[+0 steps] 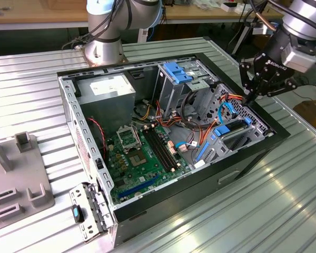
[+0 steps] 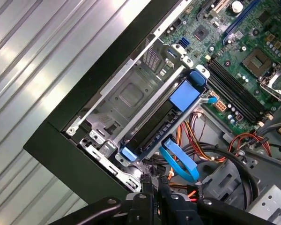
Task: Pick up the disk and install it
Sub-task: 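Insert the first disk wire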
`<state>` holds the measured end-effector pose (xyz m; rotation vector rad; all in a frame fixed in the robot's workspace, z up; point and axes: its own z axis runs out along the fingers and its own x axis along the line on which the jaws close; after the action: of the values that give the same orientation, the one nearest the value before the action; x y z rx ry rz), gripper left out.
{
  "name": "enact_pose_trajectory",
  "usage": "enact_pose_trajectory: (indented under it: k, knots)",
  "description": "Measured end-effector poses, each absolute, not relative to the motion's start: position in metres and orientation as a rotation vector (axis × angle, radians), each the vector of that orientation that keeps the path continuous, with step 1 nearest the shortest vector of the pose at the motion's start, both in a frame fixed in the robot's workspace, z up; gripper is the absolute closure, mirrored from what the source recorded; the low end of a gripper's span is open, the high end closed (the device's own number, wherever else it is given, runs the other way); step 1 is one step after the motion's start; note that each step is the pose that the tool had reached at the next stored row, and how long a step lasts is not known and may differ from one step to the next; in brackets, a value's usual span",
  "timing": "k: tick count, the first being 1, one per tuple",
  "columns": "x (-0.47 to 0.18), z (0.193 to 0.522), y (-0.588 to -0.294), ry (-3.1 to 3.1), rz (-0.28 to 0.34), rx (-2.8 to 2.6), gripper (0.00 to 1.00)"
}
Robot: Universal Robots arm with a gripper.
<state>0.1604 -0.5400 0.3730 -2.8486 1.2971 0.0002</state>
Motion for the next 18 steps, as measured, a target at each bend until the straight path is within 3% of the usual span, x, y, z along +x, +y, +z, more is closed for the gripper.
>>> enact_pose_trajectory:
  k: [18]
  knots:
    - [0.1552, 0.3730, -0.5440, 1.894, -0.007, -2.489, 0.83]
